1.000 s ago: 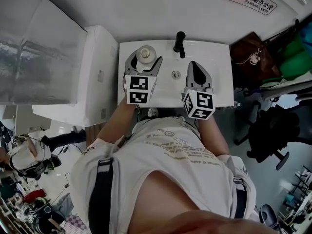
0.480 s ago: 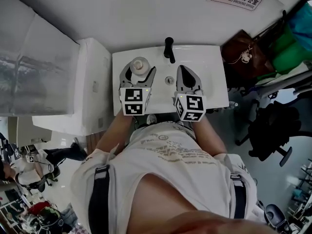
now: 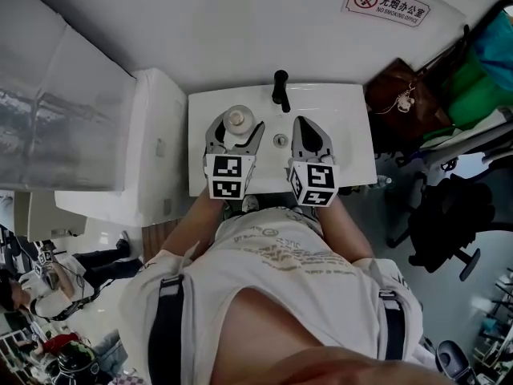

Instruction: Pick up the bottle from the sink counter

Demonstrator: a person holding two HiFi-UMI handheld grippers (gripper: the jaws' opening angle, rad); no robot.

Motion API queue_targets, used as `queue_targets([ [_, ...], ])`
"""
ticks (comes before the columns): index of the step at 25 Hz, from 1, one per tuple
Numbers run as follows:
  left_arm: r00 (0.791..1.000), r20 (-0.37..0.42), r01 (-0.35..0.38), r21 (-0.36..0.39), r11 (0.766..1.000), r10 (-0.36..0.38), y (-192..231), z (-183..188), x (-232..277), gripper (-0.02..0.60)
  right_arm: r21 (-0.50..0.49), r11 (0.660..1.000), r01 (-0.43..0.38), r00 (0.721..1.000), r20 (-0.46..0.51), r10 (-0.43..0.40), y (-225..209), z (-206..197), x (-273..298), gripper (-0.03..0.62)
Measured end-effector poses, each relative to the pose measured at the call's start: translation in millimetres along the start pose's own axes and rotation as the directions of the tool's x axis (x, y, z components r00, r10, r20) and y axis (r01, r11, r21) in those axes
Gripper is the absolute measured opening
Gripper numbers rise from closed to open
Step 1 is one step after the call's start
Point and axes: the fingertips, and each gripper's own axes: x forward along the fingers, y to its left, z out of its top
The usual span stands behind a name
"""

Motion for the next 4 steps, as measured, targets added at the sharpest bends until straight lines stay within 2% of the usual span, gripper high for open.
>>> queue_targets([
  [4,1.0,-0.007,-0.001,-0.006,1.0,0.001,0.7,-3.0,-1.1,0.345,0.003,1.0,-0.006,1.0,-0.002,0.006,2.3,-1.3,0.2,0.021],
])
